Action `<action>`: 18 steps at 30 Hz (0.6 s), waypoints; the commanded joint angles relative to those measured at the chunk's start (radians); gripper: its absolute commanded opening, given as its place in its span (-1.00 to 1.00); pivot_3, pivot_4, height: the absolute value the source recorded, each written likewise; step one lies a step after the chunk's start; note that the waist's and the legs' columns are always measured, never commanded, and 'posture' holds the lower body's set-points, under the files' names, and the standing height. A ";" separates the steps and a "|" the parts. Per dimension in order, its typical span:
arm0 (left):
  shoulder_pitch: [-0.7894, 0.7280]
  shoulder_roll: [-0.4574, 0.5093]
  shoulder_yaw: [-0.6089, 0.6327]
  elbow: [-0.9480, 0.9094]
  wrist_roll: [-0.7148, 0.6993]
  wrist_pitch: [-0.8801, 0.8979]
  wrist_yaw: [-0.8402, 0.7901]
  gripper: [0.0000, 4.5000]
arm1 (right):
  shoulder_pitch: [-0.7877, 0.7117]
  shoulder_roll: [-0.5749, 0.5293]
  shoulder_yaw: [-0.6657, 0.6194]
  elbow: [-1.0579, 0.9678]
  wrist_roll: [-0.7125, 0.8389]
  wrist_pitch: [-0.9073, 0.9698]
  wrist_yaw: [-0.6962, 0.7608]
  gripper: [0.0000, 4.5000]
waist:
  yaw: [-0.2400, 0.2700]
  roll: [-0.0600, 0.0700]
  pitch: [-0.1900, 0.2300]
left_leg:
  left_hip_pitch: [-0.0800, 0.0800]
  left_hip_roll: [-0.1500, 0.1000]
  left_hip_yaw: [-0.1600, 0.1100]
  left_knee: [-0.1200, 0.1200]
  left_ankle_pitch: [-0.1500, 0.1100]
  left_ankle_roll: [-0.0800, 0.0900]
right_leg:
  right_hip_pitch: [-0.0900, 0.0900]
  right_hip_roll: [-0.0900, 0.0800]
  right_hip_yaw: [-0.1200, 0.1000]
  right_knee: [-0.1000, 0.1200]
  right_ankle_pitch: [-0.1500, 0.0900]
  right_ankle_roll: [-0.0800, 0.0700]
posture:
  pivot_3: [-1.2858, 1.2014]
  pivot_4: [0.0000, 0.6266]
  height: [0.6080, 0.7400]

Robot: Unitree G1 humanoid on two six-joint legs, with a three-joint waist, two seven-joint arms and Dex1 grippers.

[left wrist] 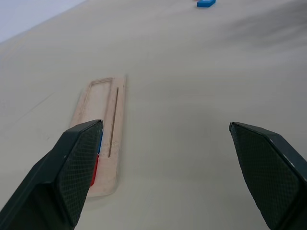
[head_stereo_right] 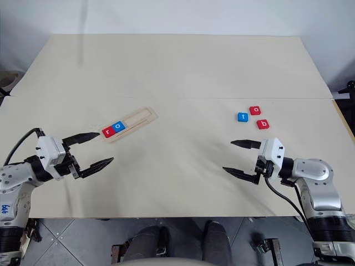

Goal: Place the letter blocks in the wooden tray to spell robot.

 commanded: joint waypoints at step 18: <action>0.154 -0.122 0.245 0.060 -0.066 0.059 0.196 1.00 | -0.201 0.236 0.126 -0.174 0.035 0.111 -0.100 0.99 | 0.029 0.000 0.000 | 0.000 0.002 -0.005 0.006 -0.003 0.000 | 0.000 -0.001 -0.001 0.002 0.000 0.000 | 0.03 -0.52 1.00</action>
